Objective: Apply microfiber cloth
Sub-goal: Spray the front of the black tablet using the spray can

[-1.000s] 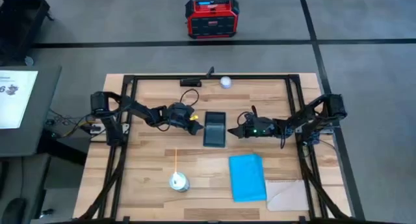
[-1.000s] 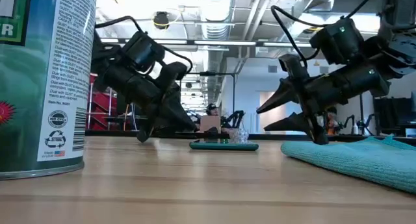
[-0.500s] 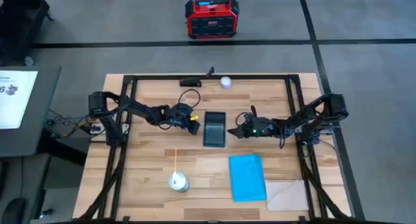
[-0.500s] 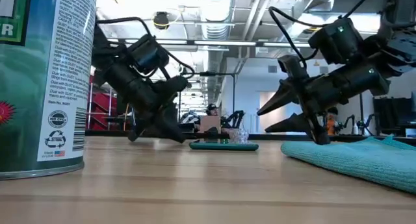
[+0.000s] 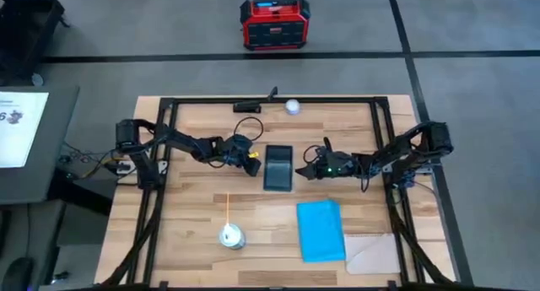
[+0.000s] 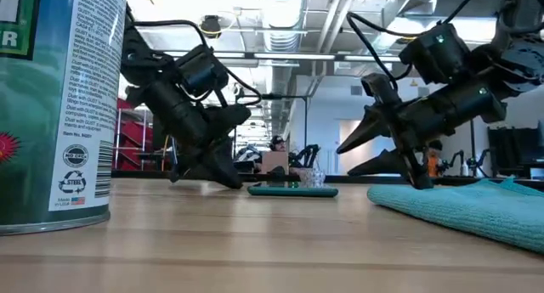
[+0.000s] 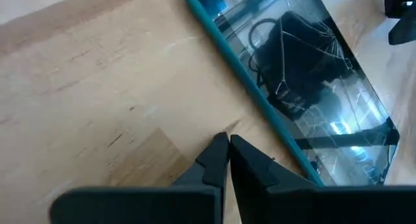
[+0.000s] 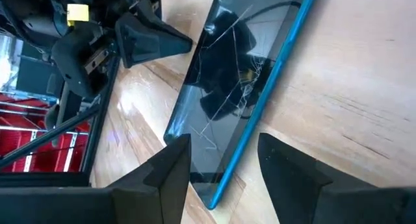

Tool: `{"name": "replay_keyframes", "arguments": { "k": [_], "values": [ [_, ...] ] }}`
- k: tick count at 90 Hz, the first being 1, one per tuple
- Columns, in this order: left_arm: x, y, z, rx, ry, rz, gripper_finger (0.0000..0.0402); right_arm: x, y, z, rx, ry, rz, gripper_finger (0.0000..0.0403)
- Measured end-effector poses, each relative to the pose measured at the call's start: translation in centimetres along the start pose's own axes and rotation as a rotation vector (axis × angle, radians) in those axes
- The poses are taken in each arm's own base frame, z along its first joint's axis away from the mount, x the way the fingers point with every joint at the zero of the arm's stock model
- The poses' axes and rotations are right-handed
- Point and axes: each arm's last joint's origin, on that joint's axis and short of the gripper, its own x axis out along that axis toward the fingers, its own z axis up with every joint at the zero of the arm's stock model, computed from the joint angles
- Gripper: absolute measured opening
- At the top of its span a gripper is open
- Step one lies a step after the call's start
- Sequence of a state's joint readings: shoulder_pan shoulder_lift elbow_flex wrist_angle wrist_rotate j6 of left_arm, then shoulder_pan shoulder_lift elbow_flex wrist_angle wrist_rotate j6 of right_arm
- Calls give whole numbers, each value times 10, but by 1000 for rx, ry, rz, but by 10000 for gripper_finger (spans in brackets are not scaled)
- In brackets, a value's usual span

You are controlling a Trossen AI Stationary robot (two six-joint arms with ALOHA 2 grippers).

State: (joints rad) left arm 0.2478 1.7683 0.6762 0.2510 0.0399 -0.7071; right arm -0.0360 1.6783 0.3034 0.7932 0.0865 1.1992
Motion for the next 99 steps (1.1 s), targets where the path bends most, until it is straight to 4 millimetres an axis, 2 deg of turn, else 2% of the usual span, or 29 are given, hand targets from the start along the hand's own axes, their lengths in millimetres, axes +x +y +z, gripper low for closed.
{"name": "replay_keyframes", "arguments": {
  "k": [78, 87, 99],
  "values": [
    [1, -15, -1, -6, -58, -83, 0, 2, 2, 0, -28, 17, -4, 168],
    [10, -17, 0, 6, -61, -86, 0, 2, 2, 0, -35, 24, 2, 168],
    [38, -27, 2, 33, -16, -119, 0, 2, 2, 0, -42, 36, 7, 168]
  ]
}}
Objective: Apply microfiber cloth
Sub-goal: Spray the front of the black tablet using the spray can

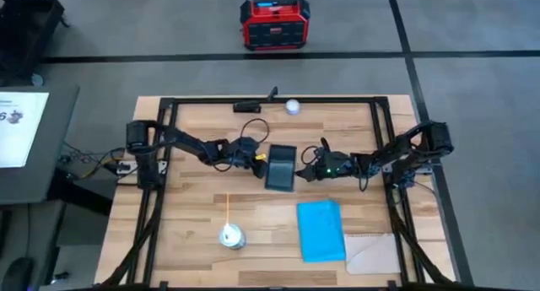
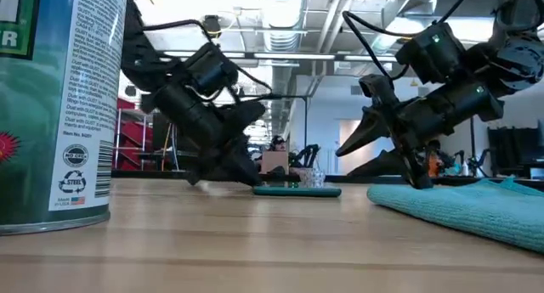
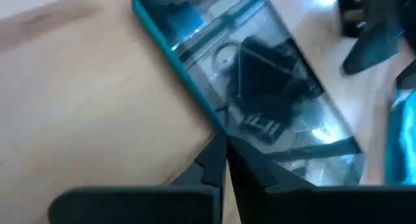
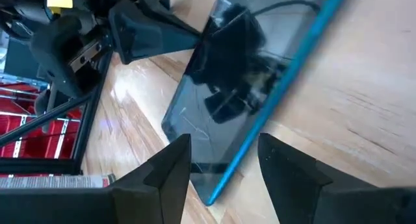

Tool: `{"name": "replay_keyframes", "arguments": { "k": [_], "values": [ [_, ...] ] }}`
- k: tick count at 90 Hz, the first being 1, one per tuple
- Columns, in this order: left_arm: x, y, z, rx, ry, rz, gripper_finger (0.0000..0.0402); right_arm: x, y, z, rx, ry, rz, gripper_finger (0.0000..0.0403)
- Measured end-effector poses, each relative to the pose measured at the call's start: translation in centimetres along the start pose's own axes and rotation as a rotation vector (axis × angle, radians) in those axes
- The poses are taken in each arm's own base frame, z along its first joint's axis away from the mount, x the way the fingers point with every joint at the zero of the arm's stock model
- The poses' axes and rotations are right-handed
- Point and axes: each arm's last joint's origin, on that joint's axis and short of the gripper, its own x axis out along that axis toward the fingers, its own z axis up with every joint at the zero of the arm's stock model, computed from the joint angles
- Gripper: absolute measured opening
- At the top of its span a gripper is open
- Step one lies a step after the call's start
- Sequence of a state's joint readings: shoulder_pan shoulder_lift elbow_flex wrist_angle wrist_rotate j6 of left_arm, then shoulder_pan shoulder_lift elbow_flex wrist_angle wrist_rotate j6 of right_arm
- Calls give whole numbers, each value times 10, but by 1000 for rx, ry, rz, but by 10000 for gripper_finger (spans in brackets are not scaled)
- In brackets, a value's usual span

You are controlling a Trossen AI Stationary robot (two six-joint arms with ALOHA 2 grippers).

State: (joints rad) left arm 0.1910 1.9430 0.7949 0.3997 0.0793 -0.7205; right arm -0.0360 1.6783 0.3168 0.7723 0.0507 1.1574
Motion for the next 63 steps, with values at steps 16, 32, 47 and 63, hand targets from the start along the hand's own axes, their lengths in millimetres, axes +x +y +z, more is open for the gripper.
{"name": "replay_keyframes", "arguments": {
  "k": [16, 32, 47, 63],
  "values": [
    [36, -20, 12, 65, 34, -94, 0, 0, 0, 0, -4, 14, 3, 168],
    [44, -33, 19, 116, 67, -105, 0, 0, 0, -1, -10, 19, 3, 168],
    [42, -28, 17, 156, 120, -61, 0, -1, -1, 1, -40, 46, 6, 168],
    [42, -24, 17, 179, 131, -16, 0, -7, -2, 8, -81, 58, -13, 165]
  ]
}}
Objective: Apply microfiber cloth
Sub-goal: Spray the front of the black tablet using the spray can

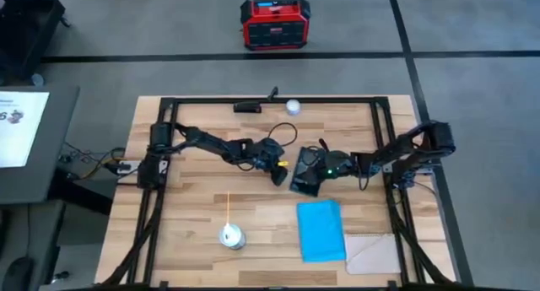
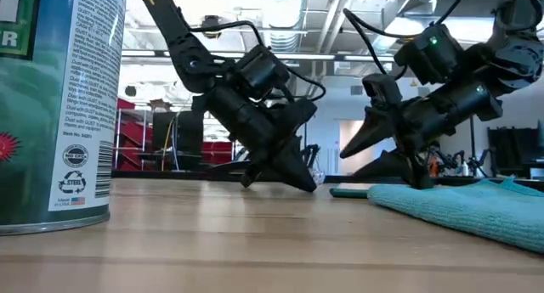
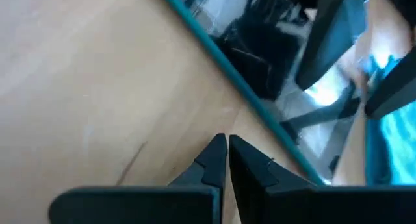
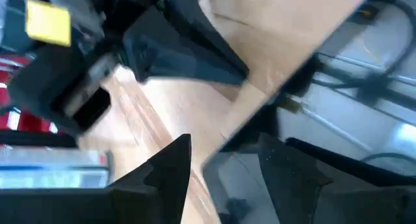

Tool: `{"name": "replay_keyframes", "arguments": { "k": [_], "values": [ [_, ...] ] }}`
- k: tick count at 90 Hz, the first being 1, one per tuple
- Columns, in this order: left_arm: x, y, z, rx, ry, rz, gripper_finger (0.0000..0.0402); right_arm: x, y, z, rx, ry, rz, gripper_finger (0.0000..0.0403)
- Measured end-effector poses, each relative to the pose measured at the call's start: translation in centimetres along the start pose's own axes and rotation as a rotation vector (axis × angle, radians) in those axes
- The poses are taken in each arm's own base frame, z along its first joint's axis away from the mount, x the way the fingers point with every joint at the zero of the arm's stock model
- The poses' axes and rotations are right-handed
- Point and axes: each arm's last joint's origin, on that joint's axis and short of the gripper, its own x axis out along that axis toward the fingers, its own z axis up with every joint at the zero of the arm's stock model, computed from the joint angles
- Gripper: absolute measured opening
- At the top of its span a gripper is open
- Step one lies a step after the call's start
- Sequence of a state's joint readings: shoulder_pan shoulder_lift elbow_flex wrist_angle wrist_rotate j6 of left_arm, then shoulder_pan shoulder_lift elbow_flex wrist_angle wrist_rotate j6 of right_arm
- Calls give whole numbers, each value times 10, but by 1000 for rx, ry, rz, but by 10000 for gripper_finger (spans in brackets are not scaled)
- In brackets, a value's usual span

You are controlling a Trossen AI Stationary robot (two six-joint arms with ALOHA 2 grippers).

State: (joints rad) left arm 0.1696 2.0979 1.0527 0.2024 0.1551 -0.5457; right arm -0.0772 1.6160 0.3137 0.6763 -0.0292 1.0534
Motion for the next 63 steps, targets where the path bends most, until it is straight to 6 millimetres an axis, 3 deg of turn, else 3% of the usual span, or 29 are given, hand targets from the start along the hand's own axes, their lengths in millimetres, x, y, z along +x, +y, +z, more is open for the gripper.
{"name": "replay_keyframes", "arguments": {
  "k": [30, 54, 63],
  "values": [
    [-3, 0, 2, 27, -23, 9, 0, -41, -4, 15, -152, -50, -194, 78],
    [-7, 3, 8, 37, -52, 6, 0, -67, 24, 30, -270, -131, -93, 21],
    [-9, 5, 11, 37, -61, 11, 0, -74, 25, 28, -321, -61, -197, 4]
  ]
}}
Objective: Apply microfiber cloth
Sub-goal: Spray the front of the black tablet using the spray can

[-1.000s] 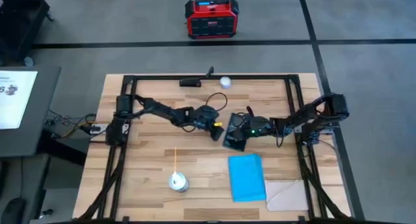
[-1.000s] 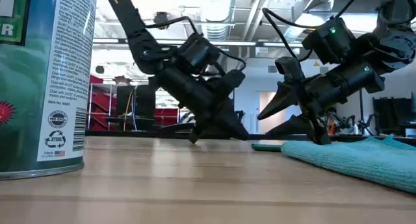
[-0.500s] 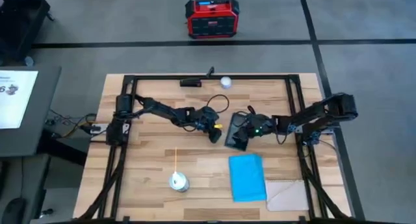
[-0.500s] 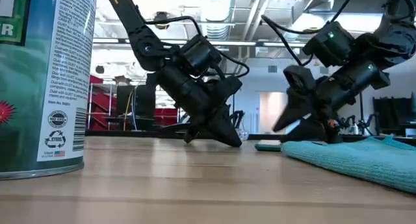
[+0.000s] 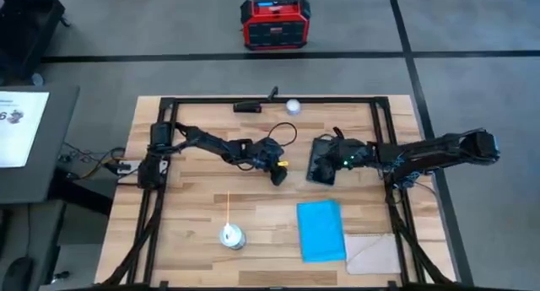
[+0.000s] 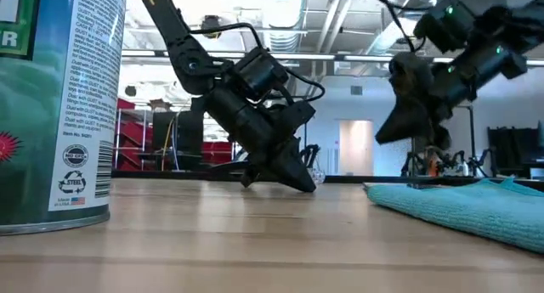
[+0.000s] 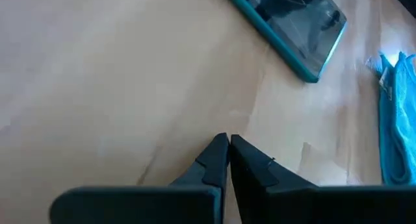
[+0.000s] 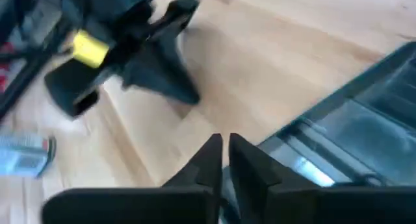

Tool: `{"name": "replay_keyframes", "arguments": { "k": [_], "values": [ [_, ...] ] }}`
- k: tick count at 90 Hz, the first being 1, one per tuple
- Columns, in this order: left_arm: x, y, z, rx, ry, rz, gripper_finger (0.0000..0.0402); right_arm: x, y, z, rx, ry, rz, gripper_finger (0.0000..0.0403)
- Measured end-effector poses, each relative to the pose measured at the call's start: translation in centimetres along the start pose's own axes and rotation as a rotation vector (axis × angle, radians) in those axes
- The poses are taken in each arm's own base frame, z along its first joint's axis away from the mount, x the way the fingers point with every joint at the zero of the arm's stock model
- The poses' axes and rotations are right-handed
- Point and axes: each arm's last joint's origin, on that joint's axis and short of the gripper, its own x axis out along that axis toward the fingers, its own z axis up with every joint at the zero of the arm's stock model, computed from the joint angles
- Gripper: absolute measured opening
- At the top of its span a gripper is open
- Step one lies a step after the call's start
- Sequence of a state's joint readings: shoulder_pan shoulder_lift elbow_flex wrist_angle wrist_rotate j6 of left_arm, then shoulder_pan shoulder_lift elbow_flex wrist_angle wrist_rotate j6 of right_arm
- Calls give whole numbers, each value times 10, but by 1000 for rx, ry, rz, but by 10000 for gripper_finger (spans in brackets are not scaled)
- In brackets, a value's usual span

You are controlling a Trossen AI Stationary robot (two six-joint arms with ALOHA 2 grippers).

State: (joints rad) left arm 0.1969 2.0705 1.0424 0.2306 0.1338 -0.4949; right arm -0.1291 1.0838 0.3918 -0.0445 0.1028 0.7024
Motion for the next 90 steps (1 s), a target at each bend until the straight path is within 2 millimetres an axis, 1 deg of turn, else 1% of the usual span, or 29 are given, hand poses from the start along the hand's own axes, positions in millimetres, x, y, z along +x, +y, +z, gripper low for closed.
{"name": "replay_keyframes", "arguments": {
  "k": [8, 13, 29, 39, 51, 71, 80, 90],
  "values": [
    [0, 2, 1, 1, -3, 3, 0, -4, -9, -7, -26, 83, -164, 1],
    [-1, 4, 2, 0, -6, 6, 0, -6, -14, -11, -34, 118, -234, 1],
    [-1, 9, 5, -5, -16, 15, 0, -8, -22, -18, -48, 161, -359, 0],
    [-2, 11, 7, -6, -22, 18, 0, -4, -27, -18, -61, 169, -414, 0],
    [-2, 13, 8, -9, -29, 21, 0, 8, -35, -19, -73, 179, -441, 0],
    [-2, 15, 10, -6, -36, 24, 0, 32, -39, -15, -108, 158, -380, 0],
    [-3, 16, 10, -7, -36, 25, 0, 37, -40, -11, -109, 159, -360, 0],
    [-3, 17, 11, -9, -37, 26, 0, 37, -39, -9, -107, 157, -343, 0]
  ]
}}
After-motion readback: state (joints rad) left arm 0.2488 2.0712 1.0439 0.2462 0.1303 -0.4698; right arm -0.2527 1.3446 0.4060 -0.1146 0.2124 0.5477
